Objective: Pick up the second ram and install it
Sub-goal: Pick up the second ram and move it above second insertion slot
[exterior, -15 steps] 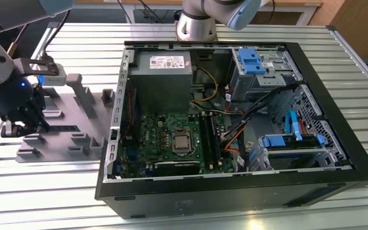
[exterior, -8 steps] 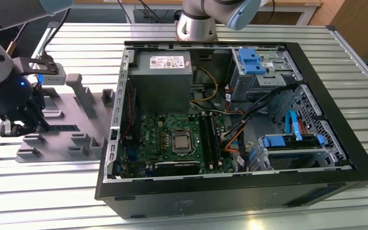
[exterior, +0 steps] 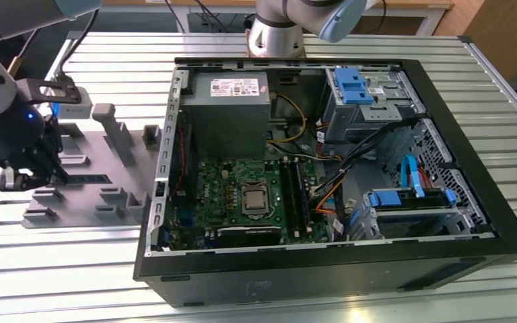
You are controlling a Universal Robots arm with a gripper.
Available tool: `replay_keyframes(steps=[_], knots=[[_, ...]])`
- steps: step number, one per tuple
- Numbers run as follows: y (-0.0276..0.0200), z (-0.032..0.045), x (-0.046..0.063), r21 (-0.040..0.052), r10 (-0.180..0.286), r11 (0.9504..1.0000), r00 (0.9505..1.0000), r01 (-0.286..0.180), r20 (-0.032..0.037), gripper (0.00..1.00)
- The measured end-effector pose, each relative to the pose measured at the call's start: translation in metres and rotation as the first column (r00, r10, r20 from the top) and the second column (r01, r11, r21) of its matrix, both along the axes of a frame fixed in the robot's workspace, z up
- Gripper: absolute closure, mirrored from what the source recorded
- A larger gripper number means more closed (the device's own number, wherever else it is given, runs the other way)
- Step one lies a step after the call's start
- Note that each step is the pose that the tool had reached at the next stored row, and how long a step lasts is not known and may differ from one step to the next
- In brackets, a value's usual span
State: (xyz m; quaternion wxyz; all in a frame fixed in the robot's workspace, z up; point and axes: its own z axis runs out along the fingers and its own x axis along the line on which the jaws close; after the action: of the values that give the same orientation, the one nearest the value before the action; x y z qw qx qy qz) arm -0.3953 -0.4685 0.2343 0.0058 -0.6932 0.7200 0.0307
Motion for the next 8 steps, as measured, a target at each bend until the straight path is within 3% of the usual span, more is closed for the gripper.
replay_keyframes(steps=[8], knots=[[0.0000, 0.0025, 0.0000, 0.0000, 0.000, 1.0000, 1.0000, 0.000, 0.0000, 0.86]])
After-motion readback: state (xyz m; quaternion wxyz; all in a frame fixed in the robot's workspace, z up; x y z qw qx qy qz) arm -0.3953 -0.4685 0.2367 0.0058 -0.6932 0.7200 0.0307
